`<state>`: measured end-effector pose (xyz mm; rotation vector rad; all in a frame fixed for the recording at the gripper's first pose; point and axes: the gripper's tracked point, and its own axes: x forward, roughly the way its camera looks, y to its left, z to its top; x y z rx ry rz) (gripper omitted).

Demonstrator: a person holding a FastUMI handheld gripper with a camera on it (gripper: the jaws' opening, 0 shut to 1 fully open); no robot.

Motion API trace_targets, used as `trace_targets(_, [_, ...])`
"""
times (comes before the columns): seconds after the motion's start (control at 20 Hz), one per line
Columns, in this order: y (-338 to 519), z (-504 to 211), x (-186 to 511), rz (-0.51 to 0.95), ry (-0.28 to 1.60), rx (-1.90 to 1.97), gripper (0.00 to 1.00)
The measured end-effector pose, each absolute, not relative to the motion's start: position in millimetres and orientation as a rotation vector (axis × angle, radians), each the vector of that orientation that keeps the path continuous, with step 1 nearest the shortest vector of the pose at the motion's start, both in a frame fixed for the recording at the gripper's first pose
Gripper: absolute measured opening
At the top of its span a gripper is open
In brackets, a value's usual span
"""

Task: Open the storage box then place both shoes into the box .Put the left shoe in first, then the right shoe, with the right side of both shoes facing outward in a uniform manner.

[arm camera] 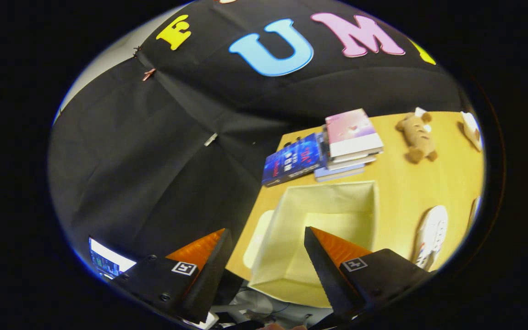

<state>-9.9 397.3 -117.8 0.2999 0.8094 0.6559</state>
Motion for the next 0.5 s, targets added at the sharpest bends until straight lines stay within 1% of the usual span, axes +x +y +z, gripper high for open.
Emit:
trace_targets(0.3, [267.3,-143.0,25.0,0.424,0.76,0.221,0.98])
trace_targets(0.4, [226.0,-160.0,33.8,0.35,0.754,0.171,0.98])
trace_targets(0.5, [184.2,-185.3,34.4,0.287,0.785,0.115,0.98])
